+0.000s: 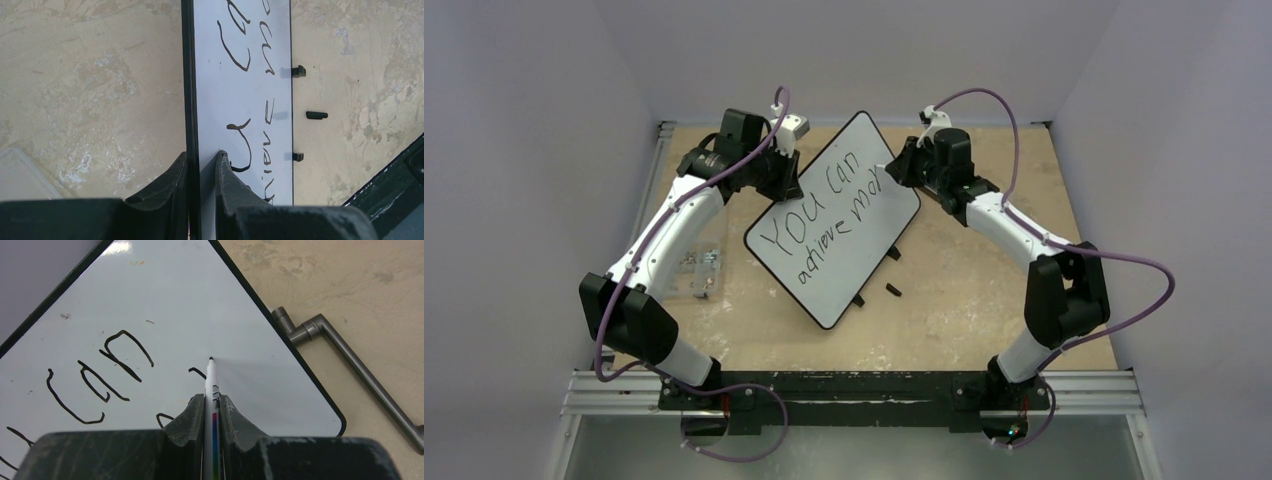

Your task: Write a sentence on the whiteboard

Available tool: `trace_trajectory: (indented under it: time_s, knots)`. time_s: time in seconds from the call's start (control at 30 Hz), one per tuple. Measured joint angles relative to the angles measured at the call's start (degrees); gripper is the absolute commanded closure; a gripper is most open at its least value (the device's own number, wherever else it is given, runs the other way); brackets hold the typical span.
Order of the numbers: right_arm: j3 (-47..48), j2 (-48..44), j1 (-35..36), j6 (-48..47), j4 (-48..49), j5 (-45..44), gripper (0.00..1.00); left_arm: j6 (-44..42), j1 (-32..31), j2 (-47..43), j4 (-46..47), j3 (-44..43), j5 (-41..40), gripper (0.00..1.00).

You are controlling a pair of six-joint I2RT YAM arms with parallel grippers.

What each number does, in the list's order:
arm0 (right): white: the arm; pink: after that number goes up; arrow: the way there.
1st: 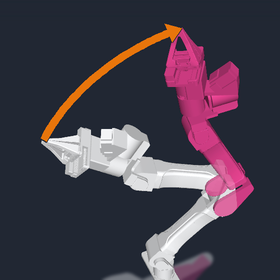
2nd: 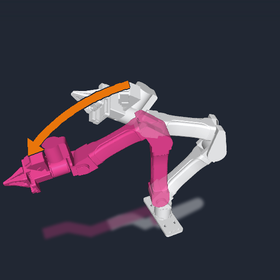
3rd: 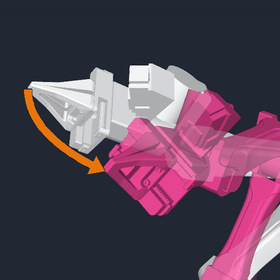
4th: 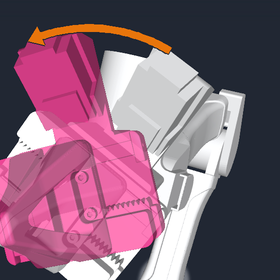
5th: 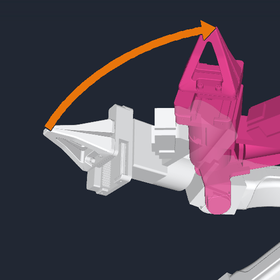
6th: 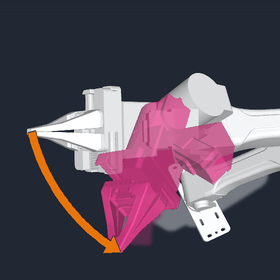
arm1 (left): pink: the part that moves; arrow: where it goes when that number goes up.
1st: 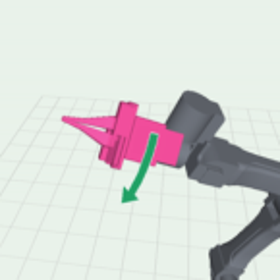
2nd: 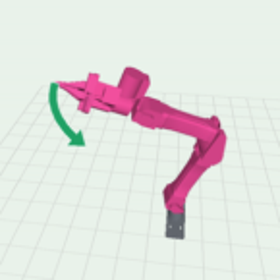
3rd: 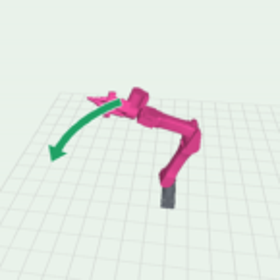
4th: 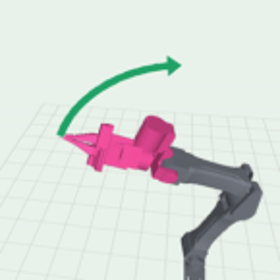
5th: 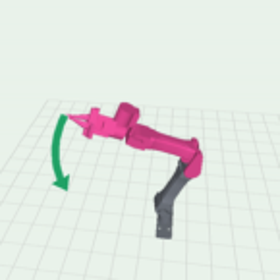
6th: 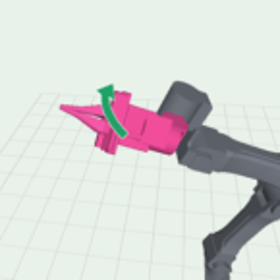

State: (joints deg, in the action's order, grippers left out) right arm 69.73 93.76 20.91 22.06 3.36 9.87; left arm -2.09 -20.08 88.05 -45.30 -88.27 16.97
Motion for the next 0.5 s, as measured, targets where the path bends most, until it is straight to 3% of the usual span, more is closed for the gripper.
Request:
trace_trajectory:
  time_s: [0.5]
  knots:
    - [-3.0,-7.8,0.1,-0.7,-3.2,-3.0,1.0,-0.6,-0.7,0.0,0.8,-0.1,0.0,1.0]
